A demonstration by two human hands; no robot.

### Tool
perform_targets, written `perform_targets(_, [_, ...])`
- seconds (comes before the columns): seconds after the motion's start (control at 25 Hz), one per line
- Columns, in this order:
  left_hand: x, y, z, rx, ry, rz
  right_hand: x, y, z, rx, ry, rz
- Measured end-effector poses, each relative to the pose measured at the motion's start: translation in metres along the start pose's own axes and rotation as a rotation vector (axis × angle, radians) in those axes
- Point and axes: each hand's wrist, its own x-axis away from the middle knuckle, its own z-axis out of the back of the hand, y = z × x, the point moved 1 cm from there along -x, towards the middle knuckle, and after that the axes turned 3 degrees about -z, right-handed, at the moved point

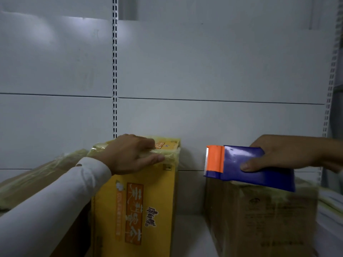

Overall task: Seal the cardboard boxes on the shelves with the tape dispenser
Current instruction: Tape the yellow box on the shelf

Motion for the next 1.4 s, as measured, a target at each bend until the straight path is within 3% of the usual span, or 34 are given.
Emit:
perform_targets(0.12, [-0.019, 0.025, -0.003, -0.192, 0.003, 0.079, -0.012, -0.009, -0.011, 0.021, 0.072, -0.045])
perform_targets(0.36, [-0.016, 0.044, -0.027, -0.133, 0.117, 0.018, -0.032, -0.023, -0.022, 0.165, 0.141, -0.130])
perform_targets(0.64, [-0.010, 0.045, -0.024, 0.016, 0.210, -0.012, -0.076, -0.036, -0.042, 0.779, 0.398, -0.210])
perform_targets(0.76, [-0.007, 0.045, -0.023, 0.027, 0.195, 0.012, -0.074, -0.012, -0.038, 0.644, 0.405, -0.304])
perform_targets(1.0, [-0.022, 0.056, -0.035, -0.125, 0.198, 0.230, -0.060, -0.023, -0.032, 0.553, 0.528, -0.197])
perform_targets(1.24, [-0.004, 0.033, -0.012, 0.167, 0.150, 0.109, -0.030, -0.014, -0.020, 0.335, 0.481, -0.152])
perform_targets(1.4, [0.024, 0.013, 0.008, 0.379, 0.053, 0.128, -0.011, -0.021, -0.009, 0.226, 0.426, -0.069])
